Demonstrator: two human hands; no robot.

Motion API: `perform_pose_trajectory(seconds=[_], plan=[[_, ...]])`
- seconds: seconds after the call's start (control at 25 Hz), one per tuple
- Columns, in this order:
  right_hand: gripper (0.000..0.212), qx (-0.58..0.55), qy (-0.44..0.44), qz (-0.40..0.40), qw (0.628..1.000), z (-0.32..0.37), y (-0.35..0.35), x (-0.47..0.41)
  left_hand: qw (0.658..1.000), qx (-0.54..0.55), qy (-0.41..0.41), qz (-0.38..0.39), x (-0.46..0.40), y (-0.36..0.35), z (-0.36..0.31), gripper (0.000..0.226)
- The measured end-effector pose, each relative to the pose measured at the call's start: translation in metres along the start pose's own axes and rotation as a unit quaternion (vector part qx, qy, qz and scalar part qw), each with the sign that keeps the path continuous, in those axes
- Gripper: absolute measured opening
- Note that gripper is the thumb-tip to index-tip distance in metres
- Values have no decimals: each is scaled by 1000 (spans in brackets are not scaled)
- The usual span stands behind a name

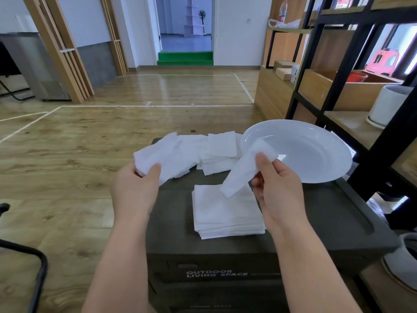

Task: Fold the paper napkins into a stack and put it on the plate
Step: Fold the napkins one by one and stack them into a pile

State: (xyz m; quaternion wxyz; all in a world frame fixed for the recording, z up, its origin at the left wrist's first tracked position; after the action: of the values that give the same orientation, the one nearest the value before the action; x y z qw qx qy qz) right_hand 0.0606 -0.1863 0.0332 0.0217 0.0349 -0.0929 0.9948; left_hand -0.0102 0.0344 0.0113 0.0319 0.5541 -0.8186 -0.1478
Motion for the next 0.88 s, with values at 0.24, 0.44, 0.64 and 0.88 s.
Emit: perform_pose_trajectory(seconds=[0.24,0.44,0.64,0.88], plan=[[24,-111,-47,65,991,3,-3,4,957,-277,-83,-39,26,-1,-7,71],[21,-180,-80,127,972,0,-8,7,941,16,146,306,59,-23,-41,89],[18,97,8,131,987,-4,-6,7,946,106,79,297,54,-33,-32,24],[11,229,20,117,966,-14,8,-7,921,-28,45,385,49,-23,-21,22]])
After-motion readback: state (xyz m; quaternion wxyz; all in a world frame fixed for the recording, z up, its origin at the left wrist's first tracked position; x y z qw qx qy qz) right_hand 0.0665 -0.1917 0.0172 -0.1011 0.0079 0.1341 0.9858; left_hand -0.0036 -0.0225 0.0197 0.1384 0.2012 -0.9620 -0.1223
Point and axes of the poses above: each hand's wrist, its own x-axis away from the middle knuckle, its own y-axis out of the back of the hand, z = x × y, the point moved 2 cm from there along -x, towards the middle knuckle, and after that the axes turned 7 degrees about -z, right-handed, at the moved point
